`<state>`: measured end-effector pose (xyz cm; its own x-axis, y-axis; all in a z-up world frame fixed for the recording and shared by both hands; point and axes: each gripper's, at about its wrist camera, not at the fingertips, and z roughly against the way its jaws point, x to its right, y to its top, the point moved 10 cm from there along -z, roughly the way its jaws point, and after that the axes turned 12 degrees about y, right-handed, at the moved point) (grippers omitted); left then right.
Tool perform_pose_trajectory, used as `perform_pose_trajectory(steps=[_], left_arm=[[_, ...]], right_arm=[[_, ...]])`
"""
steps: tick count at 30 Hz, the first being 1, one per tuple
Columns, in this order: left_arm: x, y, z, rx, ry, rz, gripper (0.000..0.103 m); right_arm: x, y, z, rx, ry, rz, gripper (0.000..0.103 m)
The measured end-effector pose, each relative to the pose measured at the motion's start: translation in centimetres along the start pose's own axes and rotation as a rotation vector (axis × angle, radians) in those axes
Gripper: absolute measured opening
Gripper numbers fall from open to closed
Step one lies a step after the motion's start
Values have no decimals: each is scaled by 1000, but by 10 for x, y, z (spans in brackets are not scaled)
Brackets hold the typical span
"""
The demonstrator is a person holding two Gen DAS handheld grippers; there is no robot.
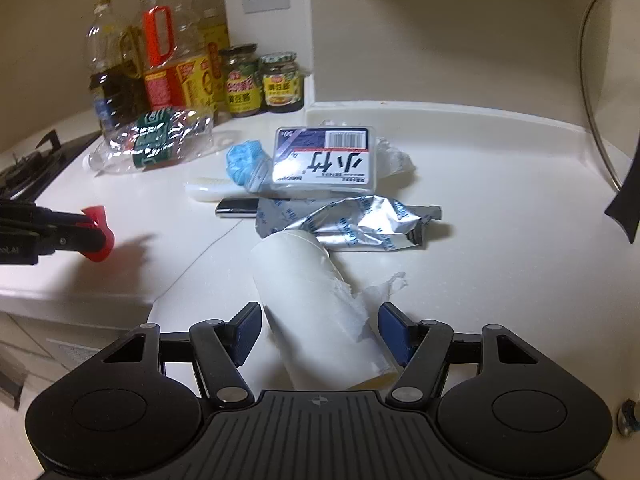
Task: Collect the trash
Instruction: 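Grasp the white paper roll with the right gripper, then lift the red bag with the left gripper while the right gripper lifts the paper roll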
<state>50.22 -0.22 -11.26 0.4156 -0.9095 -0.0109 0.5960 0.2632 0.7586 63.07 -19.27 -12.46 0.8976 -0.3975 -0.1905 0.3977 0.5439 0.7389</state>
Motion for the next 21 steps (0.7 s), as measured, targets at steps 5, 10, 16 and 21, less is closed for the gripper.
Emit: perform_pose_trajectory(steps=[5, 10, 16, 21], left_arm=[[-4, -4, 7, 1, -7, -1, 32], [-8, -8, 13, 0, -29, 1, 32], [-17, -12, 21, 7, -49, -3, 32], [-25, -14, 27, 13, -69, -4, 32]], right_arm=[[-4, -3, 2, -10, -22, 26, 58], [-11, -8, 4, -26, -48, 42, 59], [-19, -10, 4, -55, -81, 48, 59], [-30, -15, 1, -112, -112, 88, 55]])
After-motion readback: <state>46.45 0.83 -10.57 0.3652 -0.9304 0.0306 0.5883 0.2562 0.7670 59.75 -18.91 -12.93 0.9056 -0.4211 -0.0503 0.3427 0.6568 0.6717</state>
